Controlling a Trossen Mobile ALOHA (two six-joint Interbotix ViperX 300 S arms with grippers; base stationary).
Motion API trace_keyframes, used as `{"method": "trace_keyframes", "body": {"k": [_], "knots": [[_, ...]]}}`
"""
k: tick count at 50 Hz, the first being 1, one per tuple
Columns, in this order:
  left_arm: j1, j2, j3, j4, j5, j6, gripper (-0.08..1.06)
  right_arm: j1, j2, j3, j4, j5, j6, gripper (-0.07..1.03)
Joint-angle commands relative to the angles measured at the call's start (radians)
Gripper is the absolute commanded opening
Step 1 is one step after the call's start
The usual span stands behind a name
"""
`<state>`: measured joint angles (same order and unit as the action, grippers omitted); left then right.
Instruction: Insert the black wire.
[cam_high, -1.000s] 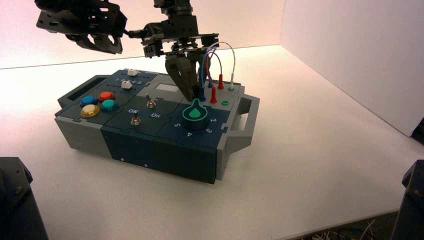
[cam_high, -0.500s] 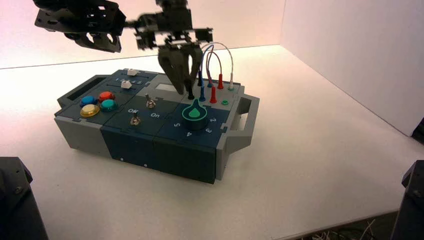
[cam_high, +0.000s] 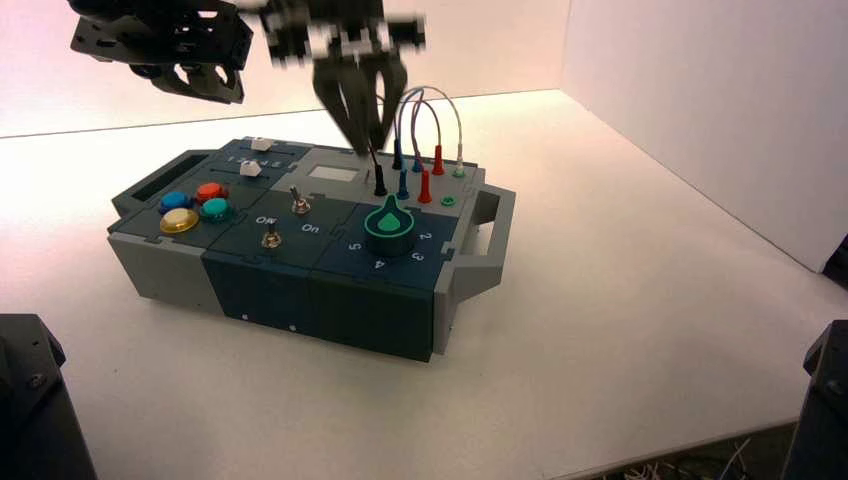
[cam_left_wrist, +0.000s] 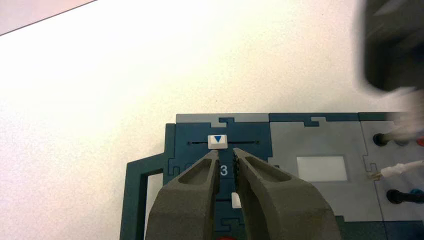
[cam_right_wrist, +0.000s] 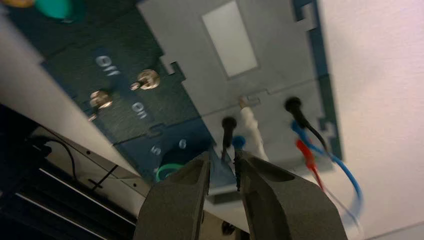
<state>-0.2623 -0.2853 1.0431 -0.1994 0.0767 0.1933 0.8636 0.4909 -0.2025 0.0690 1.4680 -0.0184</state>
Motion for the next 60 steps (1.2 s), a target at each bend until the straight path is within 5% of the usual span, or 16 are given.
{"method": "trace_keyframes", "body": {"k": [1,33,41,60], "knots": [[-0.005,-0.021,-0.026,0.002,-0.006,0.003,0.17,0.011,-0.057,-0.029,-0.014,0.011,-0.003,0.29],[-0.005,-0.034,-0.02,0.0,0.003,0.002,0.17,0.003,-0.083,-0.006,-0.071,-0.037,-0.005,0.29],[-0.005,-0.046,-0.021,0.0,0.003,0.0,0.17,-0.025,-0.167,0.075,-0.072,-0.215,-0.003,0.29],[-0.005,-0.121,-0.035,0.0,-0.002,0.0,0.17,-0.066,-0.305,0.272,-0.061,-0.439,-0.003,0.28]]}}
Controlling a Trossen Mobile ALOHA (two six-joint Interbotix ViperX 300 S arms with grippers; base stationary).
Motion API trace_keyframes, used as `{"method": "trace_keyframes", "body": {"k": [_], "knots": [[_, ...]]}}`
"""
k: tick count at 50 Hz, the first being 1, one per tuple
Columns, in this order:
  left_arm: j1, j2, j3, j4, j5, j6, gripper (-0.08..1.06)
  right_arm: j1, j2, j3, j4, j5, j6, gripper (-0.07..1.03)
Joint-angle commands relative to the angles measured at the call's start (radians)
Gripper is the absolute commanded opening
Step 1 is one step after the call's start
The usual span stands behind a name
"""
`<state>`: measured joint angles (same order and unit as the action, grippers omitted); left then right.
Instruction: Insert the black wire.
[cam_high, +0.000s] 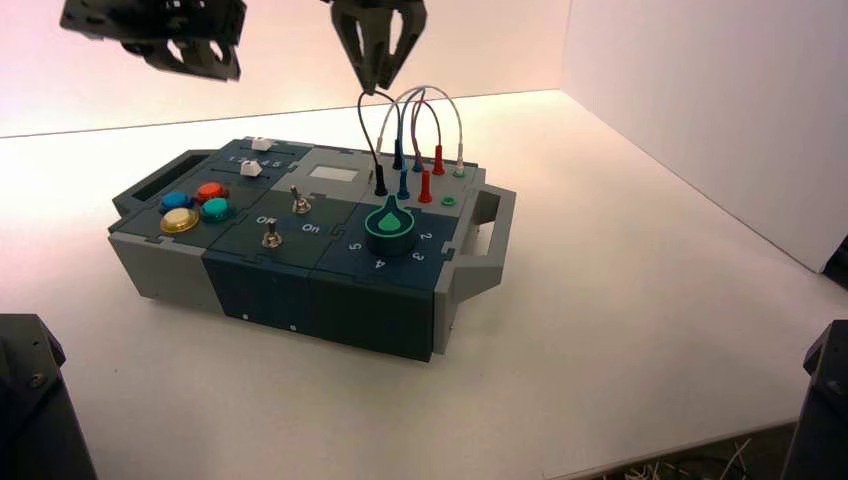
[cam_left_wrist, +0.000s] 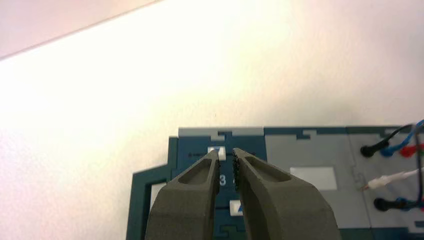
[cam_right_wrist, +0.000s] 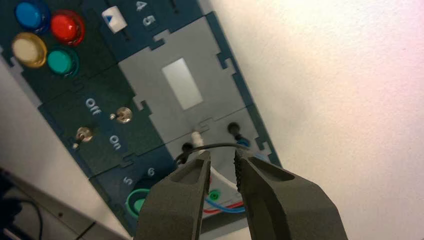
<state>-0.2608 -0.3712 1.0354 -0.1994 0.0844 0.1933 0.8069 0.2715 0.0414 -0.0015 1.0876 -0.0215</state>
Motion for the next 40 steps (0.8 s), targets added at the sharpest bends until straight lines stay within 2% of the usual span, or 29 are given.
{"method": "trace_keyframes", "body": {"k": [1,13,20,25,35,40], "knots": [[-0.006,-0.037,-0.028,-0.002,-0.009,0.0,0.17,-0.009,-0.094,0.037,0.009,-0.066,0.0,0.28],[-0.006,-0.044,-0.049,0.0,0.014,0.0,0.17,-0.011,-0.144,0.117,0.011,-0.137,-0.002,0.28],[-0.006,-0.041,-0.043,0.0,0.017,0.003,0.17,-0.011,-0.195,0.183,0.017,-0.249,0.005,0.28],[-0.006,-0.034,-0.048,0.0,0.017,0.005,0.17,-0.011,-0.227,0.216,0.049,-0.301,0.008,0.28],[-0.006,-0.006,-0.043,0.0,0.006,0.003,0.17,-0.012,-0.229,0.236,0.06,-0.339,0.012,0.28],[-0.006,0.005,-0.038,-0.002,0.002,-0.002,0.17,-0.011,-0.227,0.236,0.061,-0.36,0.028,0.28]]}}
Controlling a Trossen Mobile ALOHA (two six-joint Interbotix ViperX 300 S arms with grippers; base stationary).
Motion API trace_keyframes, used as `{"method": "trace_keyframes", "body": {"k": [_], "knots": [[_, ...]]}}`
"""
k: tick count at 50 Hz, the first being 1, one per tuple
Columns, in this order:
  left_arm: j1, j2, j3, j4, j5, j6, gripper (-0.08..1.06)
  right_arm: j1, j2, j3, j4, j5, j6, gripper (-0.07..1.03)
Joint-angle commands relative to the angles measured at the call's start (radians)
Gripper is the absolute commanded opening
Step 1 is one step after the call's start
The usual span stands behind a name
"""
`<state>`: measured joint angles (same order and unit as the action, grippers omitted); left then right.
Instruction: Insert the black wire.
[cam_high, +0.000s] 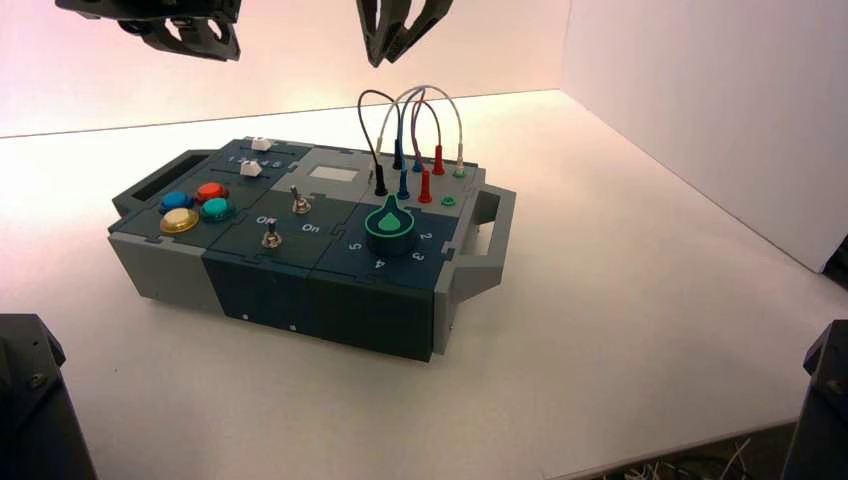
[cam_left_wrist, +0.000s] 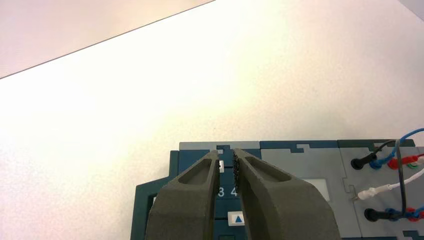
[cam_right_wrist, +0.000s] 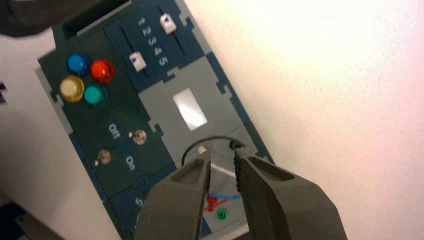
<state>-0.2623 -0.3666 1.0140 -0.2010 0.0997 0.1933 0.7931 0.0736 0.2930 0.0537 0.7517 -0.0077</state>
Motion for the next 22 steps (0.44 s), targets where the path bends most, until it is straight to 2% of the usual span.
{"method": "trace_keyframes", "body": {"k": [1,9,11,12,16,22], "knots": [[-0.005,0.0,-0.017,0.0,-0.015,-0.002,0.17,0.003,-0.029,-0.014,0.006,-0.025,0.015,0.28],[-0.005,0.002,-0.014,-0.002,-0.021,-0.002,0.17,0.002,-0.028,-0.015,0.006,-0.025,0.021,0.28],[-0.005,0.002,-0.012,-0.002,-0.028,-0.002,0.17,0.003,-0.025,-0.014,0.009,-0.025,0.028,0.28],[-0.005,-0.006,-0.005,-0.002,-0.028,-0.002,0.17,0.003,-0.021,-0.014,0.011,-0.025,0.04,0.28],[-0.005,-0.012,-0.002,-0.003,-0.032,-0.002,0.17,0.003,-0.02,-0.014,0.02,-0.025,0.046,0.28],[-0.005,-0.02,0.0,-0.005,-0.035,-0.006,0.17,0.003,-0.018,-0.012,0.031,-0.025,0.046,0.28]]}}
